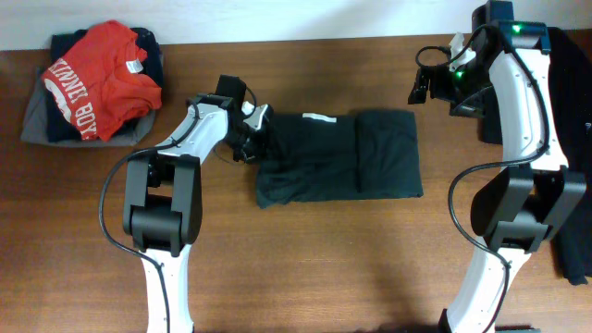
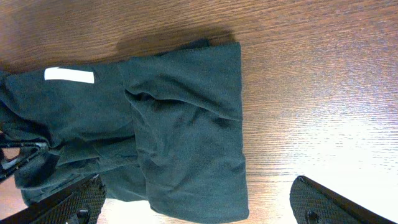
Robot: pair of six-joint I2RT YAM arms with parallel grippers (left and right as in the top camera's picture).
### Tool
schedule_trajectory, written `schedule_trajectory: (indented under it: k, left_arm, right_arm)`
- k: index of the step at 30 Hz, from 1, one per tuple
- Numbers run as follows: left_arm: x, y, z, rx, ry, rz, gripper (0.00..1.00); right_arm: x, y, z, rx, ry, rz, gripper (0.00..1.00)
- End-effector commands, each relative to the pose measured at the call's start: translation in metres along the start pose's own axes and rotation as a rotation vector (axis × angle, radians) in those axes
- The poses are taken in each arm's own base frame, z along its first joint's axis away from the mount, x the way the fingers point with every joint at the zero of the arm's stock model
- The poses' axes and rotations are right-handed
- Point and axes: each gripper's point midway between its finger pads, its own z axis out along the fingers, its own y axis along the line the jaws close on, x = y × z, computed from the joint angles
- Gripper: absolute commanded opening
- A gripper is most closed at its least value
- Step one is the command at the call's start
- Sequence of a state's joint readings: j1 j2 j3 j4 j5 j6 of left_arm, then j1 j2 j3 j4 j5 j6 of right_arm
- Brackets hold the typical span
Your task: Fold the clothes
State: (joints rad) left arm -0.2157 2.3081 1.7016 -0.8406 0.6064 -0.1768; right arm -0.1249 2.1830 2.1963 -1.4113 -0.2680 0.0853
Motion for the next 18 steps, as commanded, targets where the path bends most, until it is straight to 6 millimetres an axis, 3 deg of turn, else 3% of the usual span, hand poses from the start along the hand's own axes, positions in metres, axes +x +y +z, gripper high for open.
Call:
schedule_trajectory:
  k: [1, 3, 6, 8, 12, 18]
  left_arm:
    - [0.01, 0.044, 0.017, -0.181, 0.032, -0.071, 0.07]
    - [0.012, 0.053, 0.014, -0.221, 0.034, -0.081, 0.01]
    - [0.016, 0.077, 0.002, -0.327, 0.043, -0.115, 0.0]
    - [0.016, 0.101, -0.017, -0.424, 0.045, -0.152, 0.0]
    - [0.011, 0.128, -0.051, -0.518, 0.03, -0.204, 0.0]
    - [-0.005, 0.143, -0.102, -0.515, 0.003, -0.181, 0.0]
  right_arm:
    - [0.001, -0.004, -0.001, 0.019, 0.001, -0.001, 0.99]
    - [0.002, -0.004, 0.001, 0.019, 0.005, 0.0, 0.99]
    - [0.003, -0.005, 0.002, 0.02, 0.012, 0.002, 0.99]
    - [0.004, -0.005, 0.003, 0.021, 0.015, 0.003, 0.99]
    - [0.004, -0.007, 0.004, 0.028, 0.016, 0.003, 0.99]
    - [0.004, -0.01, 0.005, 0.047, 0.018, 0.004, 0.99]
